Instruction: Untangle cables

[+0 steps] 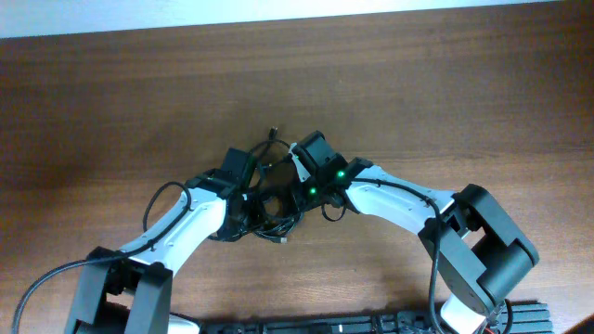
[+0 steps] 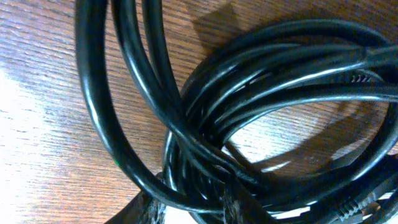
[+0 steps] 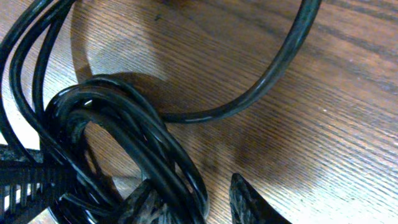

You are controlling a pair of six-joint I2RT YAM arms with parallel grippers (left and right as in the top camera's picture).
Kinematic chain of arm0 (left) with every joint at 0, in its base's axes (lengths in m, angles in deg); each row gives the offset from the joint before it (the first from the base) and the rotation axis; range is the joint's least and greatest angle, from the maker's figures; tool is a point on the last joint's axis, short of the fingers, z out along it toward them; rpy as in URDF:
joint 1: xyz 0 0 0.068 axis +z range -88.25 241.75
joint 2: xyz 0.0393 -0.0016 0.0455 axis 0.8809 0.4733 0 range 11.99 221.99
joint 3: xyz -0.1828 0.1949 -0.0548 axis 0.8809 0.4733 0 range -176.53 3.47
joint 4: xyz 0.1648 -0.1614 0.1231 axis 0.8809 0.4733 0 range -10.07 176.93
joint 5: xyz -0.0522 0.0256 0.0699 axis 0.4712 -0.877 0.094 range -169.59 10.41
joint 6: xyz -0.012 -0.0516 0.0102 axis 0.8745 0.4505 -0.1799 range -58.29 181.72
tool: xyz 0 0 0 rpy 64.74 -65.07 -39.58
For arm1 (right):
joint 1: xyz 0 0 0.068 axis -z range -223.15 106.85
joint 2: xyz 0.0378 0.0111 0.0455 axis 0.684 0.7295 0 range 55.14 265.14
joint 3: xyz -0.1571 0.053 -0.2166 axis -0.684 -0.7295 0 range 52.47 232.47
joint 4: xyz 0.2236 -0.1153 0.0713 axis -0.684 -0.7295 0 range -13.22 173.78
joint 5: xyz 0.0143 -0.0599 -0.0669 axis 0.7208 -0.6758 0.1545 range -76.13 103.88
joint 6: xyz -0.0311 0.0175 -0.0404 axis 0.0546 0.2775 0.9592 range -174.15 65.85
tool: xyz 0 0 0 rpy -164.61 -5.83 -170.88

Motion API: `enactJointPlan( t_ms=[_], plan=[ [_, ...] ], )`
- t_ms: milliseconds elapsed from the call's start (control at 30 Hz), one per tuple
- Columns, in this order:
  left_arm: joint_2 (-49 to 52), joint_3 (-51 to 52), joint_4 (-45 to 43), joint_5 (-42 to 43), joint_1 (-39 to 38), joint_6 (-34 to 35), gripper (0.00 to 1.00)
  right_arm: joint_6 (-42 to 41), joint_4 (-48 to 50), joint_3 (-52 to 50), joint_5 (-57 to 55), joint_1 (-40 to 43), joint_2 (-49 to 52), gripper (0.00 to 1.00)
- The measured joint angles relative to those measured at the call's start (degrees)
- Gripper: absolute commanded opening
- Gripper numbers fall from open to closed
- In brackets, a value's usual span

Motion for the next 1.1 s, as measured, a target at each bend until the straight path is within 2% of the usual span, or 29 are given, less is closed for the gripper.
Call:
enactJointPlan(
  t_ms=[33, 133, 233, 333, 400, 467, 500, 533, 600, 667, 733, 767, 800, 833, 867, 933, 967, 1033, 1100],
  plan=[
    [-0.2, -0.2, 0.0, 0.1, 0.0, 0.2, 0.0, 0.3, -0.2, 0.0, 0.3, -0.1, 0.0, 0.04],
    [0.3, -1.6, 0.6, -0.6, 0.0, 0.2, 0.0, 0.3, -0.4, 0.0, 0.9, -0.3, 0.0, 0.04],
    [0.3, -4.8, 2.6, -1.6, 0.1, -2.6, 0.0, -1.3, -3.7, 0.1, 1.5, 0.9, 0.0, 0.04],
    [-4.5, -7.8, 3.5, -1.0, 1.3, -7.9, 0.0, -5.8, -11.3, 1.2, 6.4, 8.2, 0.0, 0.04],
    [-12.1, -8.2, 3.3, -2.0, 3.5, -12.8, 0.0, -6.6, -16.0, 1.1, 7.0, 13.9, 0.0, 0.07],
    [-18.3, -8.3, 2.1, -2.7, 4.9, -17.5, 0.0, -4.3, -17.3, 1.0, 12.0, 19.7, 0.0, 0.12],
    [-19.9, -8.3, 2.0, -2.8, 4.9, -19.5, 0.0, -3.1, -17.6, 1.0, 14.6, 21.2, 0.0, 0.11],
    [-20.5, -8.3, 2.0, -3.1, 5.0, -21.2, 0.0, -1.0, -18.5, 1.0, 17.7, 23.3, -0.1, 0.04],
    [-20.7, -8.3, 2.0, -5.9, 5.7, -24.7, 0.0, 1.7, -20.4, 1.0, 19.5, 26.5, -0.7, 0.04],
    [-20.7, -8.3, 2.0, -8.7, 7.0, -25.0, 0.0, 3.0, -23.8, 0.9, 17.9, 28.9, -2.4, 0.04],
    [-22.8, -8.4, 1.5, -11.7, 12.5, -23.0, 0.0, 4.1, -26.1, 0.9, 15.8, 32.9, -4.6, 0.08],
    [-23.9, -8.5, -0.4, -8.9, 14.3, -23.1, 0.13, 5.5, -26.2, 0.9, 16.4, 34.1, -4.9, 0.12],
    [-24.8, -8.7, -3.0, -3.4, 15.3, -24.7, 0.39, 7.1, -26.0, 0.9, 17.8, 34.9, -5.0, 0.13],
    [-25.2, -9.0, -4.2, 3.0, 15.5, -27.2, 0.93, 8.9, -25.7, 0.9, 19.5, 34.9, -5.0, 0.14],
    [-25.2, -9.1, -4.8, 12.0, 14.9, -32.1, 0.99, 10.6, -25.5, 0.9, 20.9, 34.3, -5.0, 0.16],
    [-25.1, -9.2, -4.9, 21.1, 13.2, -36.8, 0.99, 11.5, -25.3, 0.9, 21.8, 33.0, -5.0, 0.19],
    [-24.9, -9.2, -4.9, 22.5, 12.9, -37.7, 0.99, 12.1, -25.4, 0.9, 22.2, 32.5, -5.0, 0.29],
    [-24.4, -9.2, -4.7, 22.3, 12.7, -38.6, 0.99, 12.3, -25.3, 0.9, 22.5, 32.3, -5.0, 0.56],
    [-23.9, -9.2, -4.5, 18.3, 12.7, -37.3, 0.99, 12.6, -25.3, 0.9, 22.6, 32.3, -5.0, 0.66]
  ],
)
